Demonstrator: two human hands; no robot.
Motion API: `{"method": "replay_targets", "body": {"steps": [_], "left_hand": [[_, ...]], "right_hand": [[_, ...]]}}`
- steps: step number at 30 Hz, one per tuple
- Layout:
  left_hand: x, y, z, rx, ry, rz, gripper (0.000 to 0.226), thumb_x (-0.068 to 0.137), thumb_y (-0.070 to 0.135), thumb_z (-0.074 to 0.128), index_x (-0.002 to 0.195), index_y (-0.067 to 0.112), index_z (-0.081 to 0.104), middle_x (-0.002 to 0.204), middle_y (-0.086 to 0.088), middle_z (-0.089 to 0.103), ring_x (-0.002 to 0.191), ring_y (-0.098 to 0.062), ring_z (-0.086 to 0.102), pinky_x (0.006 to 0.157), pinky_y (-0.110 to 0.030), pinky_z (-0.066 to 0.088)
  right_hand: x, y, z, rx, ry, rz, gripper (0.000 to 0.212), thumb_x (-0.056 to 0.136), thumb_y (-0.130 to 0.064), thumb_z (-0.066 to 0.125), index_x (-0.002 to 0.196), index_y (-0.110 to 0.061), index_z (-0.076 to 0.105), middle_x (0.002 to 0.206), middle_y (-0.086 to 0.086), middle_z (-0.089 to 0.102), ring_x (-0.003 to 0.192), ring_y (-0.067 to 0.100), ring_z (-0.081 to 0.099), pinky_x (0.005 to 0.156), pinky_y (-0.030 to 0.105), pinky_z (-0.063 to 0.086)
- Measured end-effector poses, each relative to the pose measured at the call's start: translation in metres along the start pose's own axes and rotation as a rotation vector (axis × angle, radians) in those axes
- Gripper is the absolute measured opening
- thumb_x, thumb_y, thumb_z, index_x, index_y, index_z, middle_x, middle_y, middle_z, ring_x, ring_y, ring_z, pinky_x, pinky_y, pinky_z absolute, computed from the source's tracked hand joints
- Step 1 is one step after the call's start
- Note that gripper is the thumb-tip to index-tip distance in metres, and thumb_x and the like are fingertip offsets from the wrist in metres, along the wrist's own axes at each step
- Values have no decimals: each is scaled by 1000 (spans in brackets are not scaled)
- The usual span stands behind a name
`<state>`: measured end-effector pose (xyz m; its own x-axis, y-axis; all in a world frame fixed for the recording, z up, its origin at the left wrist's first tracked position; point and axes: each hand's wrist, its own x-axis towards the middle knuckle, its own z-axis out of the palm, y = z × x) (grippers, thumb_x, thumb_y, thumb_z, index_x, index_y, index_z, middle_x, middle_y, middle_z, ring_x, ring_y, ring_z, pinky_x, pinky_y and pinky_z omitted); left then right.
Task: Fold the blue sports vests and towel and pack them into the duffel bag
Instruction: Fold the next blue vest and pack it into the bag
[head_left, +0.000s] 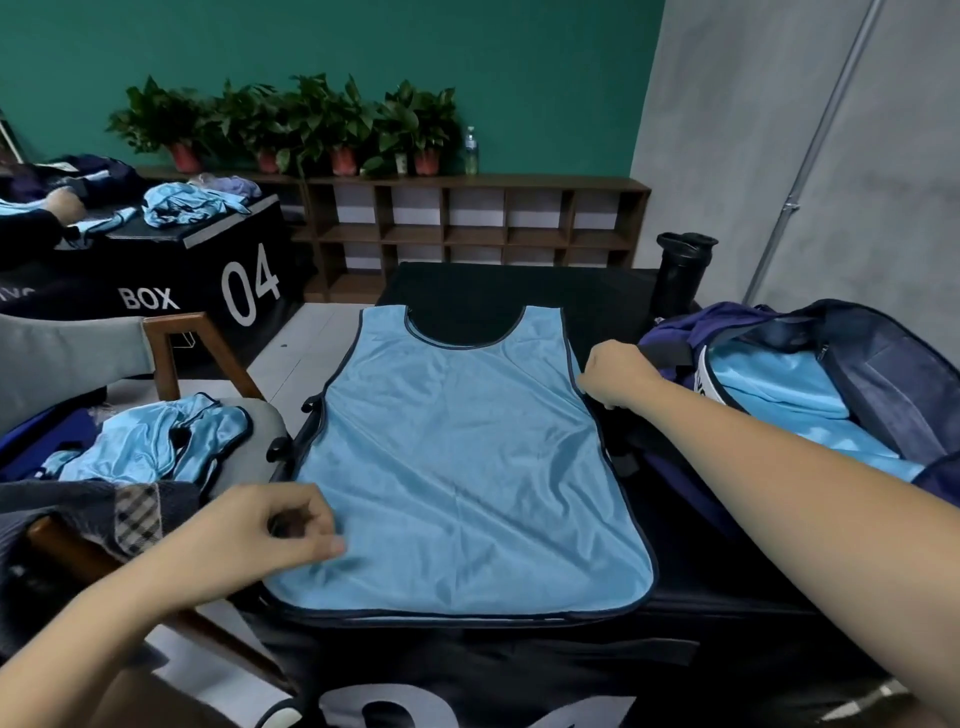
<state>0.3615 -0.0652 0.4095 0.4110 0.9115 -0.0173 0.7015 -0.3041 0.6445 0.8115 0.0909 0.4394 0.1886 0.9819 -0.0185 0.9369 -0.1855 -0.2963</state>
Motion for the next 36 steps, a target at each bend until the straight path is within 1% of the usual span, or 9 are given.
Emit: {"method": "replay_targets", "body": {"steps": [2, 5, 8, 11, 14, 19, 23, 27, 36], "left_hand": [[21, 6, -5, 6, 73, 3, 31, 89, 56, 78, 97, 26, 77, 83, 7, 75, 69, -16, 67, 69, -35, 53], [56, 16, -6, -5, 150, 11, 21, 95, 46, 76, 91, 25, 76, 79, 11, 73, 57, -10, 56, 58, -27, 43], [94, 20, -3, 2, 149, 29, 15, 100, 36, 74, 88, 27, 74, 84, 16, 74, 66, -20, 62, 66, -31, 48], [131, 15, -1, 13, 137, 6, 14, 100, 39, 72, 91, 28, 73, 87, 17, 74, 60, -6, 56, 64, -27, 47], [157, 7, 3, 15, 127, -15, 12, 99, 41, 72, 93, 31, 72, 89, 16, 73, 58, -6, 54, 63, -31, 49], [176, -6, 5, 46, 131, -14, 13, 98, 41, 71, 91, 30, 71, 89, 16, 72, 58, -3, 55, 60, -25, 47], [190, -16, 0, 65, 128, -24, 10, 99, 40, 70, 91, 32, 71, 90, 16, 73, 63, -6, 61, 67, -35, 55], [204, -21, -1, 74, 146, -25, 10, 98, 38, 71, 90, 32, 70, 88, 14, 74, 66, -9, 64, 71, -37, 57], [220, -27, -1, 49, 181, -61, 7, 97, 34, 71, 90, 33, 72, 87, 16, 74, 66, -4, 61, 62, -21, 47]], "right_hand": [[12, -2, -4, 46, -13, 30, 22, 88, -14, 56, 74, -6, 71, 53, 7, 70, 56, 26, 67, 65, 34, 62], [32, -5, 0, 50, -31, 64, 23, 90, -11, 55, 75, -5, 72, 55, 7, 71, 50, 24, 64, 57, 29, 55], [55, -6, 10, 14, -33, 87, 18, 89, -14, 59, 76, -5, 67, 59, 7, 72, 54, 27, 65, 60, 31, 57], [76, -8, 21, -6, -44, 102, 12, 88, -16, 62, 81, -6, 66, 68, 9, 73, 68, 29, 71, 65, 34, 60], [89, -14, 25, 21, -40, 113, 14, 92, -21, 63, 87, -8, 65, 73, 8, 73, 74, 28, 70, 63, 33, 54], [114, -16, 29, 58, -78, 134, 20, 94, -19, 65, 80, -5, 64, 67, 9, 69, 62, 27, 64, 56, 31, 49], [131, -14, 26, 78, -66, 159, 16, 91, -8, 59, 75, -4, 62, 61, 13, 63, 54, 30, 57, 51, 30, 48], [140, -11, 18, 111, -61, 158, 25, 93, -17, 64, 71, -5, 62, 57, 12, 63, 49, 27, 55, 51, 29, 46], [163, 2, 27, 243, -142, 235, 30, 94, -24, 76, 77, -2, 65, 64, 11, 60, 50, 23, 48, 48, 26, 41]]}}
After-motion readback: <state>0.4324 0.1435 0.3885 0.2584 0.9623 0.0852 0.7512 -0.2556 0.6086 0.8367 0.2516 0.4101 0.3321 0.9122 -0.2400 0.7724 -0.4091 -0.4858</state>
